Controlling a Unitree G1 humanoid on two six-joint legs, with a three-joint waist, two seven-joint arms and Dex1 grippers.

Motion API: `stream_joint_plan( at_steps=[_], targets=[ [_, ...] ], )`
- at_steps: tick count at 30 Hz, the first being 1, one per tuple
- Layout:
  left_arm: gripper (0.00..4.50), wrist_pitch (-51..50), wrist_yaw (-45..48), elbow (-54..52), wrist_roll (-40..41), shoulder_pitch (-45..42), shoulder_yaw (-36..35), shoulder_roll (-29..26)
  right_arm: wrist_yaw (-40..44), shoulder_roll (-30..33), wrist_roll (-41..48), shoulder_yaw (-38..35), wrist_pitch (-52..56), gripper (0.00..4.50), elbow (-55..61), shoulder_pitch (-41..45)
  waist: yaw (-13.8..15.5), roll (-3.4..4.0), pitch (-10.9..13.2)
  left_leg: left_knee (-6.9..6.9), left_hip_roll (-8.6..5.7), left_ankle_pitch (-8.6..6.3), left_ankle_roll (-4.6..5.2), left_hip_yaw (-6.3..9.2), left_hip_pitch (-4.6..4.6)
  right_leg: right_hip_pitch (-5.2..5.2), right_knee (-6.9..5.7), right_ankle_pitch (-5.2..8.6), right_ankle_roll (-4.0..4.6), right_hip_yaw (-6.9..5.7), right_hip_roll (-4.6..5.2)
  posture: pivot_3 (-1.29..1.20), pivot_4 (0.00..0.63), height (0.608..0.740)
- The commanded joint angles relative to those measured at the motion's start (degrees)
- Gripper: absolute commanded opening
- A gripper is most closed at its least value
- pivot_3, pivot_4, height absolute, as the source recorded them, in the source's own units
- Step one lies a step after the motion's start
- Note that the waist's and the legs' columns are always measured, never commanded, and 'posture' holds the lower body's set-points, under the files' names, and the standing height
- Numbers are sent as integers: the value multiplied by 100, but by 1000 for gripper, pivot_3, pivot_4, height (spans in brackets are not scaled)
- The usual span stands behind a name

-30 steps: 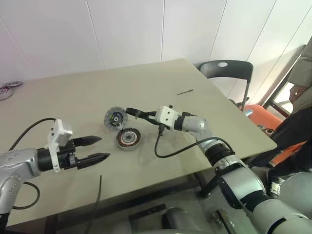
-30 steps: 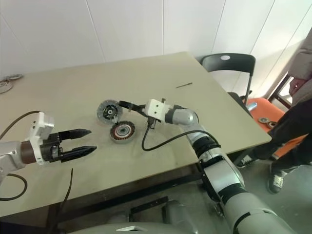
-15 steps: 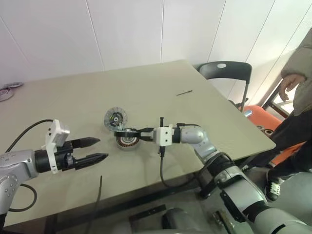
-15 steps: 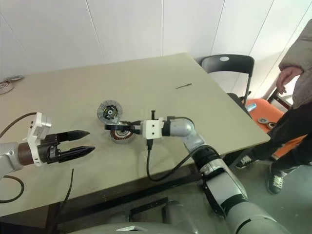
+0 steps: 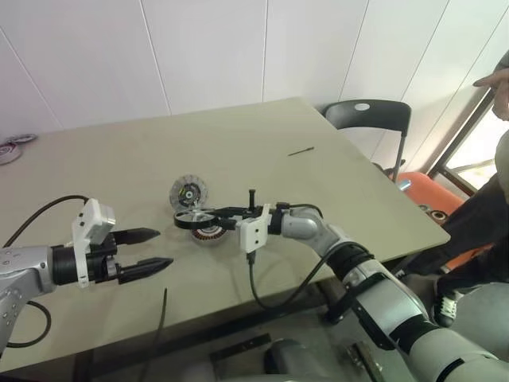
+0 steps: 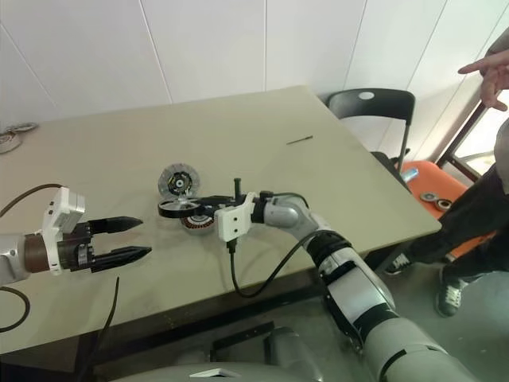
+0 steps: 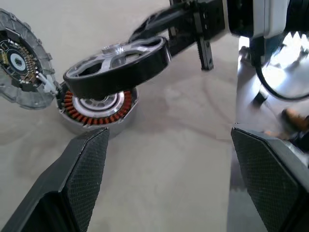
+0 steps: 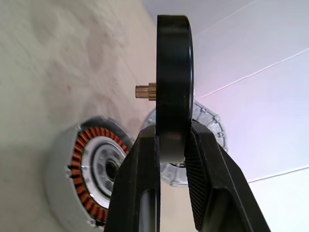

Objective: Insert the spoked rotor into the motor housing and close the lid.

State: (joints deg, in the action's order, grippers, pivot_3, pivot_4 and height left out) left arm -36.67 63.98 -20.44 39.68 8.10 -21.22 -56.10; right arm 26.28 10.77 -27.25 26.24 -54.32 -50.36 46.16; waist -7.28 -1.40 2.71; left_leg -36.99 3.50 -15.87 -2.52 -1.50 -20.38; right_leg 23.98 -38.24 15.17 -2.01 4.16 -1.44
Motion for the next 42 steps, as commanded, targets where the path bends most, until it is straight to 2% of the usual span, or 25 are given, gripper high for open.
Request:
stream_joint_plan(
  at_steps=[1, 10, 18, 26, 36, 42],
  targets=[
    [4325, 268, 149, 86, -166, -182, 5, -99, -556, -5, -271, 47, -251, 400, -80, 256, 0, -2, 0, 0, 0, 0, 0, -1, -1, 1, 0, 0, 0, 0, 0, 0, 0, 740],
    [4325, 440, 350, 247, -330, -336, 92, -52, -1843, 58, -1293, 486, -468, 400, -454, 481, -2, -4, -2, 0, 0, 0, 0, -2, -1, 1, -1, -1, 0, 3, 0, 0, 0, 740],
    [4325, 205, 328, 50, -34, -125, -90, 21, -3034, 92, -2016, 944, -386, 400, -950, 775, -6, -5, -2, -1, 0, 0, 0, -2, -1, 2, -1, -1, 1, 7, 0, 0, 0, 740],
    [4325, 470, 232, -180, -282, 587, -350, 113, -3563, 106, -2228, 1160, -306, 400, -1290, 994, -13, -6, -3, 1, 0, 0, 0, 0, -1, 4, -1, -1, 1, 11, 0, 0, 0, 740],
    [4325, 225, 134, -95, 38, 513, -981, 51, -3803, 15, -2297, 1289, -216, 400, -1454, 1123, -14, -10, -6, 0, 0, 0, 1, 0, 0, 4, -2, -1, 1, 11, 0, 0, 0, 740],
    [4325, 177, 151, -126, -32, 546, -1096, -17, -4171, 47, -2553, 1483, 74, 400, -1613, 1189, -16, -10, -5, 0, 0, 0, 0, 2, 0, 4, -2, -1, 1, 11, -1, 0, 0, 740]
  ],
)
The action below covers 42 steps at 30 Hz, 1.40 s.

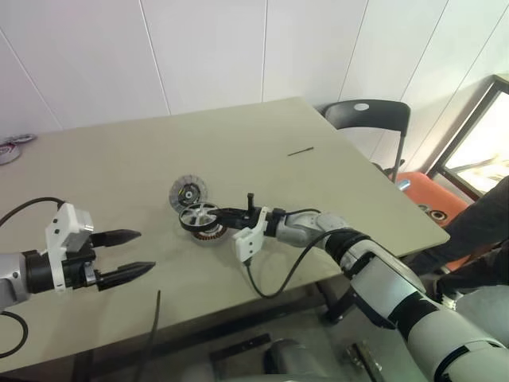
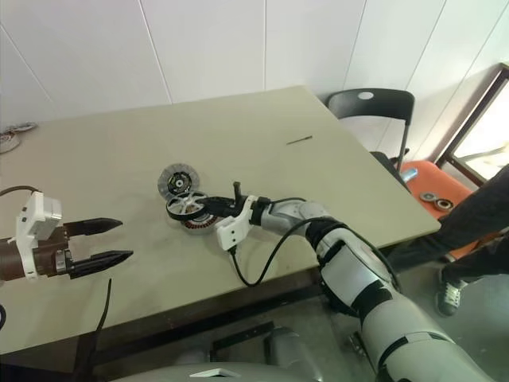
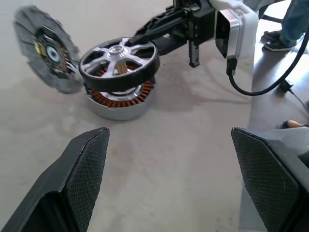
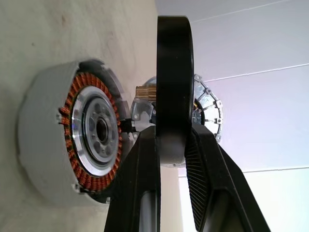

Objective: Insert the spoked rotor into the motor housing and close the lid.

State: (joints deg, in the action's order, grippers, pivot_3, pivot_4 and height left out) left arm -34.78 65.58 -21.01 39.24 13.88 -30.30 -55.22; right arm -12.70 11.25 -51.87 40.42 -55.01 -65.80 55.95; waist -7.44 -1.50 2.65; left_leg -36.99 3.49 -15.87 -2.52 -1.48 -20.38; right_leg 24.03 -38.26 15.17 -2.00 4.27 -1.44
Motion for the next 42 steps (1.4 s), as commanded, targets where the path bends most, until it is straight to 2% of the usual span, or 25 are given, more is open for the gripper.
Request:
stream_joint_plan(
  at_steps=[1, 17, 42],
  targets=[
    [4325, -11, -8, -61, 6, -34, -195, -108, -321, 0, -120, 91, 168, 400, -94, 217, 0, 0, 0, 0, 0, 0, 0, 0, 0, 0, 0, 0, 0, 0, 0, 0, 0, 740],
    [4325, -95, -105, -206, 105, -7, -153, 8, -867, -22, -396, 470, 457, 400, -349, 268, -2, -1, -1, 0, 0, 0, 0, 0, 0, 1, 0, 0, 0, 0, 0, 0, 0, 740],
    [4325, -139, -262, -288, 162, -49, 7, 155, -794, -116, -352, 543, 298, 400, -331, 180, -1, -2, -1, 0, 0, 0, 0, 2, 0, 0, 0, 0, 0, 0, 0, 0, 0, 740]
  ],
)
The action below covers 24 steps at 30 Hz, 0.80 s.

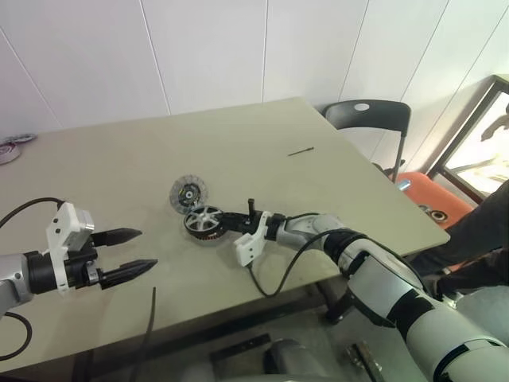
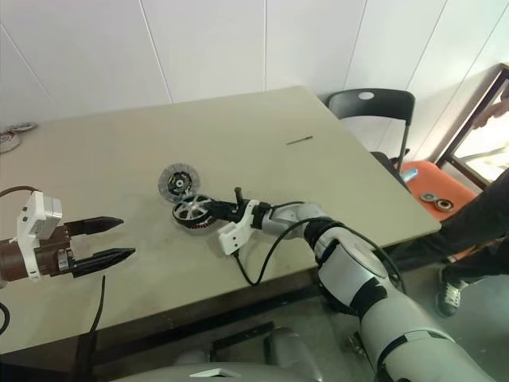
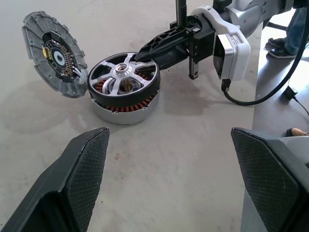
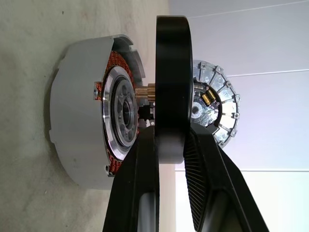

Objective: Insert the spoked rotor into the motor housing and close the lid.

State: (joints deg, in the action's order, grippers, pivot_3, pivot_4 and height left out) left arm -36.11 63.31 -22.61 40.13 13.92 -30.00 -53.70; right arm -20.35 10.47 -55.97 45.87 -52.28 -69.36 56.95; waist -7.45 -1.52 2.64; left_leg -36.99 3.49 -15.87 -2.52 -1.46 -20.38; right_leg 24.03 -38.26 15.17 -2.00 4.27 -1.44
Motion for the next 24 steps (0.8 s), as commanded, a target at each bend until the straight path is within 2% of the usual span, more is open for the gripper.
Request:
stream_joint_plan(
  at_steps=[1, 15, 16, 21, 22, 24],
  targets=[
    [4325, -9, -40, -132, 76, -55, -21, 3, -42, -34, 39, 10, 58, 400, 10, 85, 0, 0, 0, 0, 0, 0, 0, 0, 0, 0, 0, 0, 0, 0, 0, 0, 0, 740],
    [4325, -25, -83, -135, 105, -50, -18, 21, -18, 41, -18, 129, 114, 400, -34, 73, 2, -2, -1, 0, 0, 0, 0, 0, 0, 0, 0, 0, 0, 0, 0, 0, 0, 740],
    [4325, -23, -81, -136, 106, -45, -22, 22, -31, 41, -23, 132, 120, 1128, -30, 73, 2, -2, -1, 0, 0, 0, 0, 0, 0, -1, 0, 0, 0, 0, 0, 0, 0, 740],
    [4325, -25, -88, -131, 108, -63, -12, 25, 28, 12, 45, 89, 189, 2648, -91, 63, -2, -6, -5, -1, 0, 0, 0, 1, 5, -4, 0, 0, 0, 0, 0, 0, 0, 740],
    [4325, -30, -93, -131, 111, -73, -9, 22, 70, 4, 59, 88, 189, 2884, -100, 65, -8, -8, -7, -1, 0, 0, 0, 1, 10, -8, -1, 0, 0, 0, 0, 0, 0, 740],
    [4325, -35, -97, -125, 114, -89, -4, 17, 96, 2, 67, 100, 188, 2884, -95, 69, -12, -9, -7, -1, 0, 0, 0, 2, 25, -23, -1, 1, 0, 0, -1, 0, 0, 740]
  ],
)
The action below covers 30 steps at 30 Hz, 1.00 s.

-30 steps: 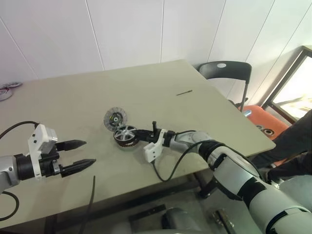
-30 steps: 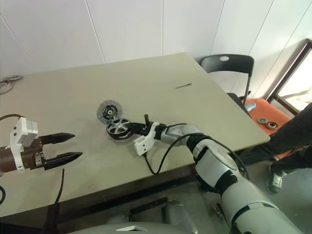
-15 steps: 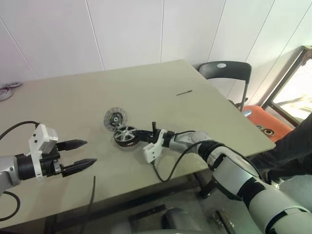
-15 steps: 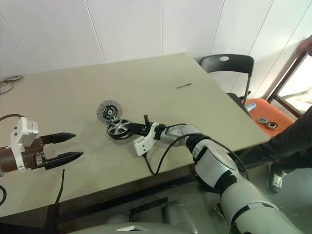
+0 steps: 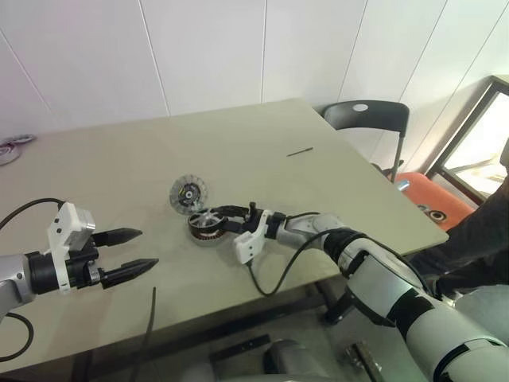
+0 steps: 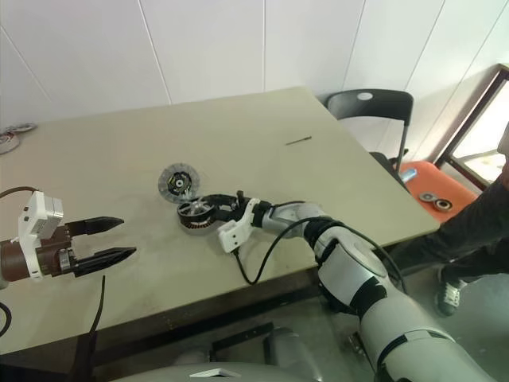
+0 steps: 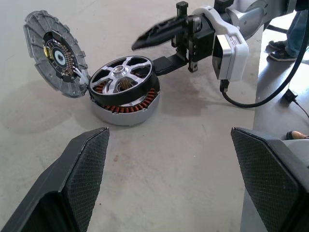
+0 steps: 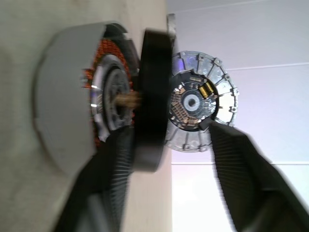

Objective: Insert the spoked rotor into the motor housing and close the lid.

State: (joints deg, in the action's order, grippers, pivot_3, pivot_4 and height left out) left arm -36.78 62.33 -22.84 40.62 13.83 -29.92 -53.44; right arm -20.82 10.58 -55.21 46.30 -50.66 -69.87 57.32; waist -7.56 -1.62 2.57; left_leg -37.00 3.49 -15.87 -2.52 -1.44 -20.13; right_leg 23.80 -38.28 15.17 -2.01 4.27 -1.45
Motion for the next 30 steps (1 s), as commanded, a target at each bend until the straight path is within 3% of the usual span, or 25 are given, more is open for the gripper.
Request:
stream_joint_plan(
  at_steps=[1, 17, 30],
  targets=[
    [4325, 35, 4, -91, 62, -86, -9, -9, 151, -9, -1, 58, 23, 2884, -41, 30, -1, 1, 1, 0, 0, 0, 0, 1, 7, -7, 0, 2, -3, 0, 0, 0, 0, 740],
    [4325, 55, -28, 8, 42, -215, 119, 16, 45, 198, 34, -1, -429, 2884, 151, 462, 2, 4, 4, 3, 0, 0, 0, 3, 39, -35, 3, 8, -11, 1, 2, 0, 0, 740],
    [4325, 80, -102, 8, 37, -225, 174, 120, 440, 741, -134, 138, -894, 2884, 166, 536, 26, 5, 4, 0, -9, 0, 0, 2, -18, 8, 7, 1, 0, 1, 11, 0, 0, 740]
  ],
)
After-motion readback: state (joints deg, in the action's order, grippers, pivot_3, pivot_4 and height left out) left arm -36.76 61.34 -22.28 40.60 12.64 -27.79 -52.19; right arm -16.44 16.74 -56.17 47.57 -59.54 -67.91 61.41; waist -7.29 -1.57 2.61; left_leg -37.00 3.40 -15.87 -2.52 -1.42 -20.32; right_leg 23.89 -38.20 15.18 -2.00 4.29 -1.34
